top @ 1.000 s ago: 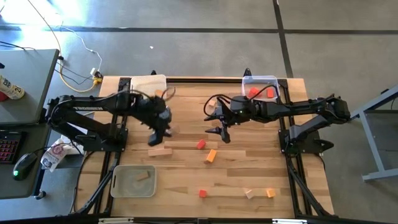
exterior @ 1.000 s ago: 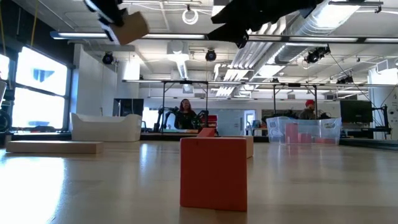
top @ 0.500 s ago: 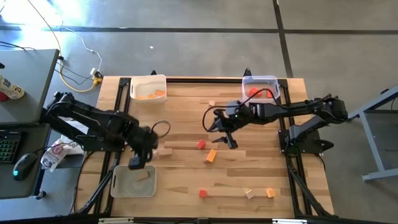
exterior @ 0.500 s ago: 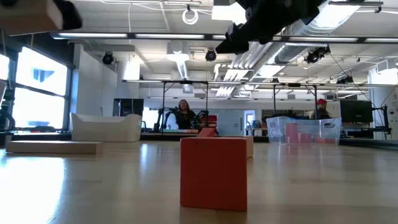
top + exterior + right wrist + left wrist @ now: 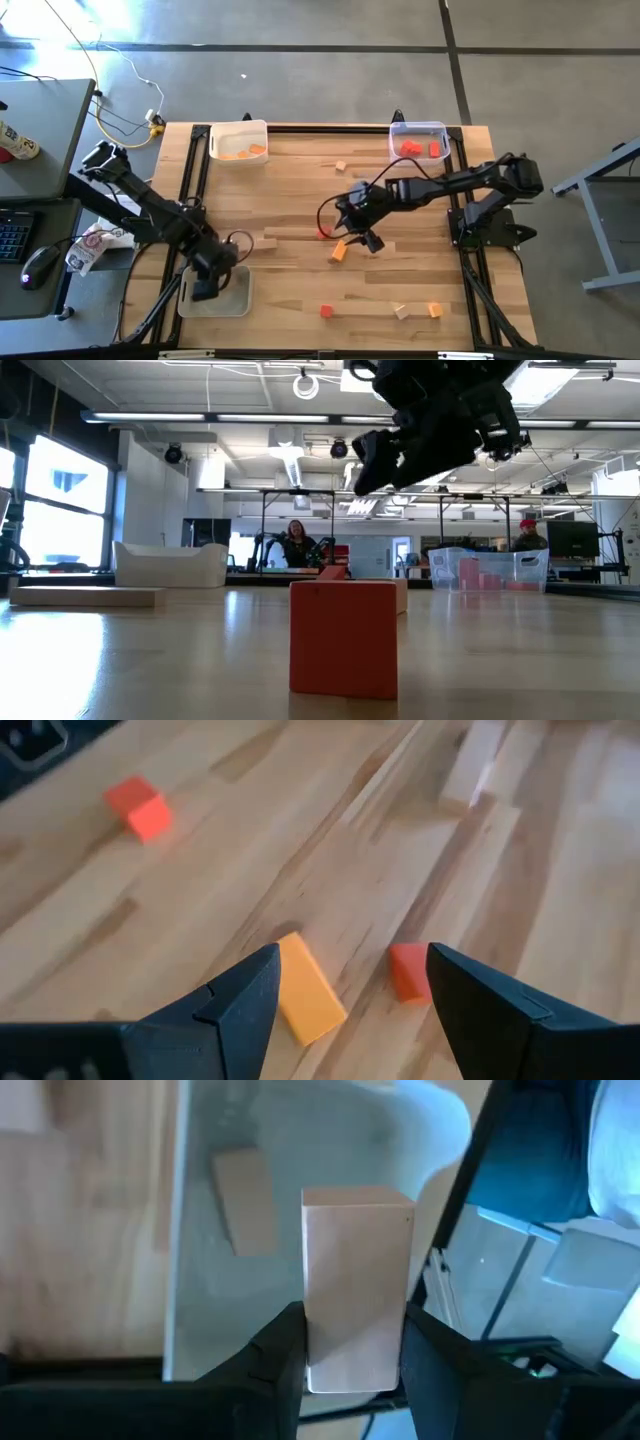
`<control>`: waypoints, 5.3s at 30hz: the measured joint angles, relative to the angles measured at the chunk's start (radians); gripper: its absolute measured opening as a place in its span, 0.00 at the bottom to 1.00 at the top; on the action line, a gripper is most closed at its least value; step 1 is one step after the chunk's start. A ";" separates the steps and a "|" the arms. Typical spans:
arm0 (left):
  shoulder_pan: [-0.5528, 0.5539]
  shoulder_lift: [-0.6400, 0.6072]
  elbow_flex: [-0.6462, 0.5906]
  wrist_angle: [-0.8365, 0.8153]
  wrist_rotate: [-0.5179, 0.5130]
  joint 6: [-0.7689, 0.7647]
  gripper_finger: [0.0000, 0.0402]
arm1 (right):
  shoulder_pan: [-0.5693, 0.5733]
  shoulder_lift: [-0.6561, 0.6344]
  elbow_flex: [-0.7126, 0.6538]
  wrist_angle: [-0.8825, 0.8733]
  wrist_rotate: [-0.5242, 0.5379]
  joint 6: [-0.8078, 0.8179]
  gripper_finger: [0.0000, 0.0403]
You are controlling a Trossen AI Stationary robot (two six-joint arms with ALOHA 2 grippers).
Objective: Sort & place blocks by color
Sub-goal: Put the brown block into the gray bin, then put the yellow block into the white bin
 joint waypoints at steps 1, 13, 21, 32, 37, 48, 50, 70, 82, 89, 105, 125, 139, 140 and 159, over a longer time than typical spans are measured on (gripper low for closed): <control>-0.014 0.000 0.000 0.006 0.000 -0.021 0.27 | 0.005 0.012 0.000 0.001 0.000 -0.013 0.59; -0.093 0.000 0.000 0.007 0.000 -0.281 0.36 | 0.055 0.120 -0.001 0.004 0.000 -0.101 0.59; -0.115 0.000 0.000 0.007 -0.001 -0.329 0.44 | 0.063 0.173 -0.001 0.037 0.012 -0.156 0.59; -0.116 -0.001 0.000 0.009 -0.004 -0.223 0.47 | 0.062 0.228 -0.001 0.046 0.052 -0.180 0.59; -0.115 -0.038 0.000 0.013 -0.016 -0.181 0.43 | 0.060 0.228 -0.001 0.047 0.098 -0.186 0.58; -0.050 -0.242 0.000 0.014 -0.233 -0.056 0.38 | 0.055 0.253 -0.001 0.015 0.098 -0.182 0.50; -0.027 -0.276 0.000 0.014 -0.283 -0.012 0.38 | 0.055 0.266 -0.001 0.013 0.097 -0.183 0.50; 0.219 -0.385 0.001 0.013 -0.730 0.394 0.38 | 0.056 0.269 0.002 0.039 0.106 0.001 0.28; 0.409 -0.385 0.001 0.013 -0.723 0.585 0.48 | 0.055 0.270 0.049 0.054 0.127 0.140 0.28; 0.508 -0.385 0.001 0.022 -0.730 0.723 0.60 | 0.035 0.270 0.139 0.055 0.186 0.136 0.28; 0.599 -0.359 0.000 0.276 -0.649 0.976 0.62 | -0.092 0.270 0.433 0.055 0.318 0.133 0.28; 0.678 -0.140 0.000 0.472 -0.586 1.067 0.62 | -0.124 0.270 0.527 0.112 0.332 0.091 0.28; 0.699 -0.096 0.000 0.539 -0.600 1.147 0.39 | -0.141 0.270 0.527 0.108 0.339 0.102 0.28; 0.700 -0.096 0.000 0.539 -0.600 1.153 0.36 | -0.141 0.270 0.527 0.106 0.338 0.102 0.28; 0.840 -0.097 0.000 0.405 -0.632 1.145 0.26 | -0.143 0.269 0.527 0.050 0.405 0.204 0.53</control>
